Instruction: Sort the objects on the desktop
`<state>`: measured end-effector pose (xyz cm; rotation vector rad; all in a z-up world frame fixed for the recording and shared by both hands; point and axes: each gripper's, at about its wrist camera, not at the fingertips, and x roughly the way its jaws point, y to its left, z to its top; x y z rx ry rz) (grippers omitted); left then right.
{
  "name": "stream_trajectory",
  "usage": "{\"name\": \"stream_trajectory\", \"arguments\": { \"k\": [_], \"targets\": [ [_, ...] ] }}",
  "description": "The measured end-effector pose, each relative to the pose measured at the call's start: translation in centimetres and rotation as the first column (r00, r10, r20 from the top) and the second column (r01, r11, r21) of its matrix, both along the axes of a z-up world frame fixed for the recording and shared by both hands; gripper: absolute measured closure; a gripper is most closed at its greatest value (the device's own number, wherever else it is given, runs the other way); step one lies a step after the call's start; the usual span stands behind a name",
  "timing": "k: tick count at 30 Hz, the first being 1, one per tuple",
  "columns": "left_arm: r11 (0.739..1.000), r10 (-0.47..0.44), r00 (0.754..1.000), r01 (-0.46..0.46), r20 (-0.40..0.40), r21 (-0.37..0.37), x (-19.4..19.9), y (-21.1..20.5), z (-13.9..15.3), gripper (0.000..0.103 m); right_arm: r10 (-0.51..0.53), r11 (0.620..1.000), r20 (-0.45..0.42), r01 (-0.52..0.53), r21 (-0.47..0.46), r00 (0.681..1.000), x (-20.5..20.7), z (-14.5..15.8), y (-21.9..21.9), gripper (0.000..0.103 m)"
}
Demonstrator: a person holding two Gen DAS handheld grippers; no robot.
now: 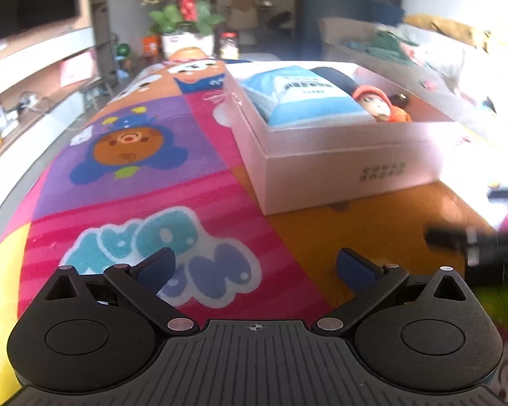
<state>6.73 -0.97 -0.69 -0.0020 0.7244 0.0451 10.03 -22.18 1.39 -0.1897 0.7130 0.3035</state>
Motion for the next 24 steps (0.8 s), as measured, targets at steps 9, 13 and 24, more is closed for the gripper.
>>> {"name": "stream_trajectory", "arguments": {
  "k": [9, 13, 24],
  "targets": [
    [1.0, 0.03, 0.999, -0.03, 0.023, -0.004, 0.1, -0.2, -0.1, 0.0, -0.111, 0.992, -0.047, 0.114, 0.059, 0.993, 0.2, -1.1, -1.1, 0.0],
    [1.0, 0.03, 0.999, -0.03, 0.023, -0.007, 0.1, -0.2, -0.1, 0.0, -0.139, 0.987, 0.001, 0.138, 0.08, 0.99, -0.5, -1.7, -1.1, 0.0],
    [1.0, 0.03, 0.999, -0.03, 0.023, -0.008, 0.2, -0.3, -0.1, 0.0, -0.143, 0.986, 0.008, 0.142, 0.083, 0.99, -1.2, -1.6, -1.5, 0.0]
  ]
}}
